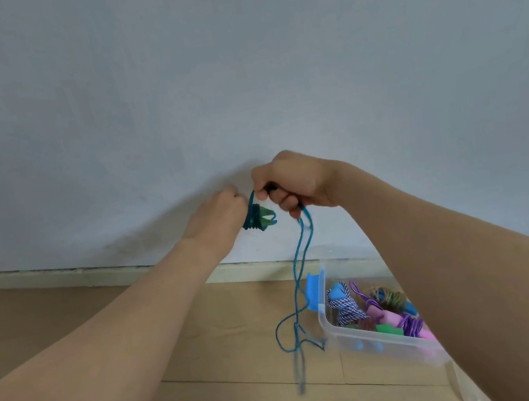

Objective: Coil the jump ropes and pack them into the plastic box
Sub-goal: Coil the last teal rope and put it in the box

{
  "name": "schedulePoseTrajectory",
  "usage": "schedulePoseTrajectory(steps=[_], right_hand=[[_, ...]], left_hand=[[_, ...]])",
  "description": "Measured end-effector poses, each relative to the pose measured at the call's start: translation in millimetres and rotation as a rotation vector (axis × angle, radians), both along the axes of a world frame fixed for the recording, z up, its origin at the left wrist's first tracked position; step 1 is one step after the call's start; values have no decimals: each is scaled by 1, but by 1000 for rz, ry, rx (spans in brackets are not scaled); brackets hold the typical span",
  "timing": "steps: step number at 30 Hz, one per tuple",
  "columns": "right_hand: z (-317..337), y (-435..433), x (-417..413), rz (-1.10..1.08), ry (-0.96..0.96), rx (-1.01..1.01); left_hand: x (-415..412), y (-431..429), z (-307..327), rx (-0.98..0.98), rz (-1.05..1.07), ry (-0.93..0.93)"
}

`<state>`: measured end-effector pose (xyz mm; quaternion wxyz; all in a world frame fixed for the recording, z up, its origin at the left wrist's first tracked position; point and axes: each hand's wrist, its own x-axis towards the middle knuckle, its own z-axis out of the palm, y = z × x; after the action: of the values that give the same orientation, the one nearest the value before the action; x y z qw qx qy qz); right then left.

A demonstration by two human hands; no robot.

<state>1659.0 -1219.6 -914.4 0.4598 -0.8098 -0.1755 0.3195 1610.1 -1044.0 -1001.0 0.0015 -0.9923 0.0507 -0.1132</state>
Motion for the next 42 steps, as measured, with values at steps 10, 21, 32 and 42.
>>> schedulePoseTrajectory(steps=[10,21,32,42], right_hand=[[-38,-38,27,-221,-264,72],[-35,-51,31,-194,55,312],[-16,-31,14,62,177,-94],[-4,-34,21,-243,-10,232]], left_hand=[[-8,-21,20,-284,-357,-150],[-3,-20,15,-257,-356,-394],[2,-25,25,-176,51,-375],[-2,-1,11,-22,-245,-168]])
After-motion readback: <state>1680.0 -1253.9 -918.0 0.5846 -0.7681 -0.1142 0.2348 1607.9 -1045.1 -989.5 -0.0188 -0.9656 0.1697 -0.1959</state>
